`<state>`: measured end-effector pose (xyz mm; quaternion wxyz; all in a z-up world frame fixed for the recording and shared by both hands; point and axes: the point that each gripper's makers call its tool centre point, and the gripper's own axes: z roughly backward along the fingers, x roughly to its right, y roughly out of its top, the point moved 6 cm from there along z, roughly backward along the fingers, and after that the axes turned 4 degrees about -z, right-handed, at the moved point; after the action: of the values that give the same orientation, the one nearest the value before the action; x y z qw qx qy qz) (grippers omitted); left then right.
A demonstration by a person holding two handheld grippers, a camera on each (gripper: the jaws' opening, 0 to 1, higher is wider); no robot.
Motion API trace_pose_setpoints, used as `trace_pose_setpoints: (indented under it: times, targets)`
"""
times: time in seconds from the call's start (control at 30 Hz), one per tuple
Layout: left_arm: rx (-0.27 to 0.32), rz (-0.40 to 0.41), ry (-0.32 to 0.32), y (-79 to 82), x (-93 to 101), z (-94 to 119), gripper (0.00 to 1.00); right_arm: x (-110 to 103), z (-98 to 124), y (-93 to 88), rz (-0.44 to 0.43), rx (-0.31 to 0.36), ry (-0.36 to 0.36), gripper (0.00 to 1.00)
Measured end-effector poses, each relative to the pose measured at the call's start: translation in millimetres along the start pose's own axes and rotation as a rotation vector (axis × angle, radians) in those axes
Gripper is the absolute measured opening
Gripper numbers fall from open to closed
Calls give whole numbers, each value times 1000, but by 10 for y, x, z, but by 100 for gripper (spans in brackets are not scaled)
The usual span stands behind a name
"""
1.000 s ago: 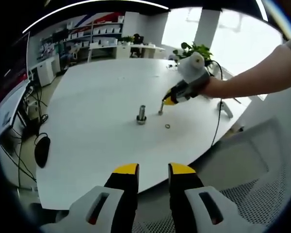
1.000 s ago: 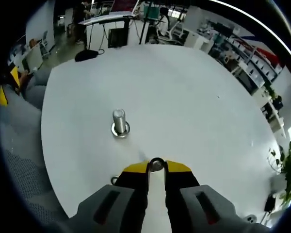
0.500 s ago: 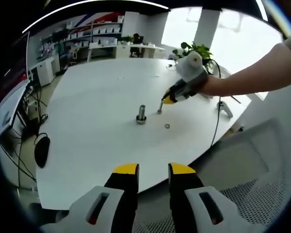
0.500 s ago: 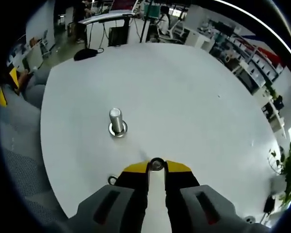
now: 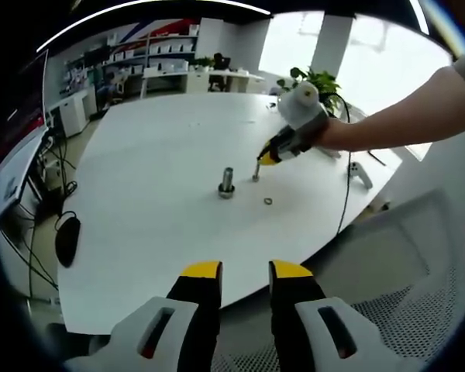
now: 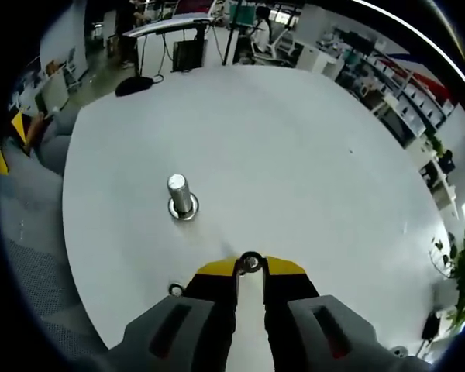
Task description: Place the washer onto the threaded stud by aligning its center hole with the stud, sliding it down to the base, and recovering from edge contact or off-axis alignment until the washer reaches the visible bottom stop.
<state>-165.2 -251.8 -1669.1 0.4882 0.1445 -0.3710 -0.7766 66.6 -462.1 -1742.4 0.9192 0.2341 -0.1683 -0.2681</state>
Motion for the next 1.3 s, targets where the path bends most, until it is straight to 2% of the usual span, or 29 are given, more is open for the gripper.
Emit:
trace_pose_setpoints:
  times: [0.73,0.83,1.17,1.3]
  targets:
    - [3,2,-7,6,8,0,22,22,4,38,25,-89,51,13]
    - [6,5,-4,11,3,1,22,24,1,18,53,-92,51,13]
    - [2,3,-5,6,6,-3,22,37,21,1,61,-93,65,13]
    - [1,2,-5,3,7,-3,22,18,2,10,68,-121,84,13]
